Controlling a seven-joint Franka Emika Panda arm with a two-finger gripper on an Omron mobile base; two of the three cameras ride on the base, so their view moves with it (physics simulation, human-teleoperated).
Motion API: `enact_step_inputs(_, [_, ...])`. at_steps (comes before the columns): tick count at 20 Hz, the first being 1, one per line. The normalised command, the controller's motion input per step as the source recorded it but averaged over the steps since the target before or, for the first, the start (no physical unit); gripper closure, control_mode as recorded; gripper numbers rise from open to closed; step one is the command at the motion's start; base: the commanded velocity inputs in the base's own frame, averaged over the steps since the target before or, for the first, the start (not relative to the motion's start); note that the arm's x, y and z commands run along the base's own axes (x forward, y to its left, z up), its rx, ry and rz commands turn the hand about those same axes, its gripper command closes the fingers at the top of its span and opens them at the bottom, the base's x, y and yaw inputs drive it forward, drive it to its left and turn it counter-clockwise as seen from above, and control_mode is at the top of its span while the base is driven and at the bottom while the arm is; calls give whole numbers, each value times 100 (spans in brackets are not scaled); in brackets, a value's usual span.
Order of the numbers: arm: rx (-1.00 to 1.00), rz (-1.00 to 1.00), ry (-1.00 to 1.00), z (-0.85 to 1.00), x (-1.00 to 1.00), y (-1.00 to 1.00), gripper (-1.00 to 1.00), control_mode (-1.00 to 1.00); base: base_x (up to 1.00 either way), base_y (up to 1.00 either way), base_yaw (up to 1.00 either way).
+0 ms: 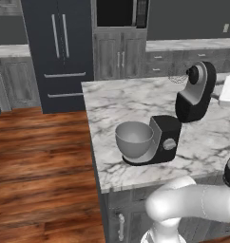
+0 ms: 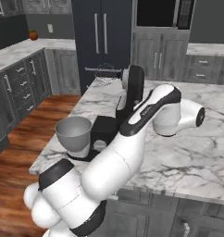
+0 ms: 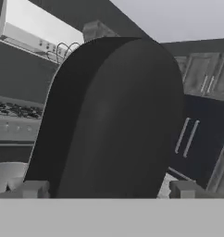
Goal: Close the stand mixer head.
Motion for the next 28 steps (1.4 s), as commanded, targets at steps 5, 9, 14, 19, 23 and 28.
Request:
enact_step_inputs(5, [-6,27,-1,-3,100,67,-100,-100,0,0,0])
enact_step_inputs(9, [-14,26,-23,-62,69,100,-100,-100,0,0,0])
enact_step_inputs(14, [-17,23,-31,-61,38,100,-100,-100,0,0,0])
enact_step_inputs(19, [-21,32,-21,-93,34,100,-100,-100,0,0,0])
enact_step_inputs(23, [-53,31,-7,-89,24,100,-100,-100,0,0,0])
enact_step_inputs(28, [-88,1,-10,22,2,96,-100,-100,0,0,0])
